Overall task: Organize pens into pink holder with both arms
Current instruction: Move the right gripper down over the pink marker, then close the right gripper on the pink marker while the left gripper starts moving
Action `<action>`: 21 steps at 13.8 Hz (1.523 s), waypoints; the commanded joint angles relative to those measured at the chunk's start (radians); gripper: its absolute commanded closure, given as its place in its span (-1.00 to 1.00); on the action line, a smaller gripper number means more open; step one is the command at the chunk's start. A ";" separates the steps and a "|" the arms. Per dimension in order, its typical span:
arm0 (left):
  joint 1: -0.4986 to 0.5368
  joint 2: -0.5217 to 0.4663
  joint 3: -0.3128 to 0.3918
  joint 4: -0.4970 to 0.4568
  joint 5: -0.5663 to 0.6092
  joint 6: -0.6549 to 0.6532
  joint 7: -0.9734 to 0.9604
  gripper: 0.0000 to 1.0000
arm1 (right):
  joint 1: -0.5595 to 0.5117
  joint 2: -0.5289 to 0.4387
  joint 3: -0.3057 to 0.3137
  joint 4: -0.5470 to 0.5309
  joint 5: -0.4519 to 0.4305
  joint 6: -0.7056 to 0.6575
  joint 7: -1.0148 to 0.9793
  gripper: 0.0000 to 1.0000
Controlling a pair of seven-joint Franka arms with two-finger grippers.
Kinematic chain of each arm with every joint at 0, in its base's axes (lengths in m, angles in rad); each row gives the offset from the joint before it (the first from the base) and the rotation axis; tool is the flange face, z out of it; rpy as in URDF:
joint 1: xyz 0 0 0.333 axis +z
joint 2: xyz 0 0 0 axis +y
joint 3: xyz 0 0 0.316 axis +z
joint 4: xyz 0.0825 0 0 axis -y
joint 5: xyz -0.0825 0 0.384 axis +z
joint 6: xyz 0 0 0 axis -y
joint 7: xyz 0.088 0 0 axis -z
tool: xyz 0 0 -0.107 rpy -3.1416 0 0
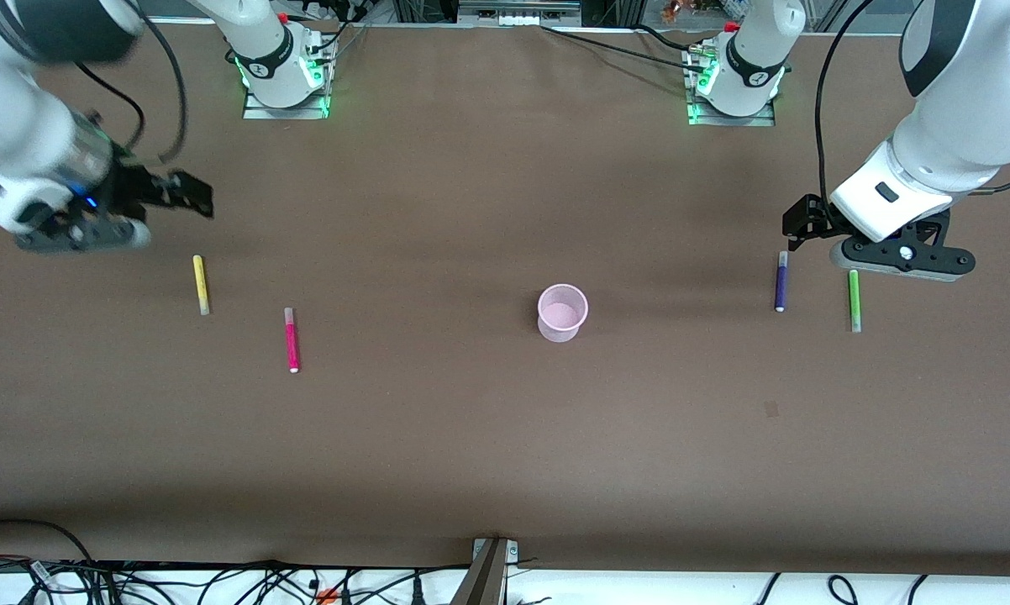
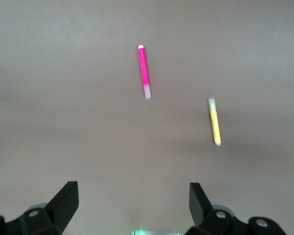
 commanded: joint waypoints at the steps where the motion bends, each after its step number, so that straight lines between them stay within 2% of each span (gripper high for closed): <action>1: 0.002 0.013 -0.003 0.030 0.022 -0.022 0.015 -1.00 | -0.013 0.183 0.007 0.010 0.006 0.149 -0.004 -1.00; 5: 0.004 0.013 -0.003 0.029 0.022 -0.022 0.017 -1.00 | -0.013 0.363 0.007 0.016 0.002 0.383 -0.006 -1.00; 8: 0.004 0.015 -0.003 0.030 0.022 -0.022 0.017 -1.00 | -0.013 0.449 0.009 0.013 0.011 0.479 -0.001 -1.00; 10: 0.004 0.015 -0.003 0.030 0.022 -0.022 0.017 -1.00 | -0.014 0.474 0.009 0.004 0.011 0.495 0.001 -0.97; 14: 0.001 0.015 -0.003 0.029 0.023 -0.022 0.015 -1.00 | -0.013 0.512 0.009 0.022 0.012 0.544 0.016 -0.79; 16: 0.001 0.015 -0.003 0.029 0.022 -0.022 0.015 -1.00 | -0.013 0.538 0.009 0.074 0.028 0.547 0.040 -0.77; 21: 0.004 0.018 -0.003 0.023 0.017 -0.027 0.006 -1.00 | -0.011 0.545 0.009 0.074 0.032 0.539 0.076 -0.77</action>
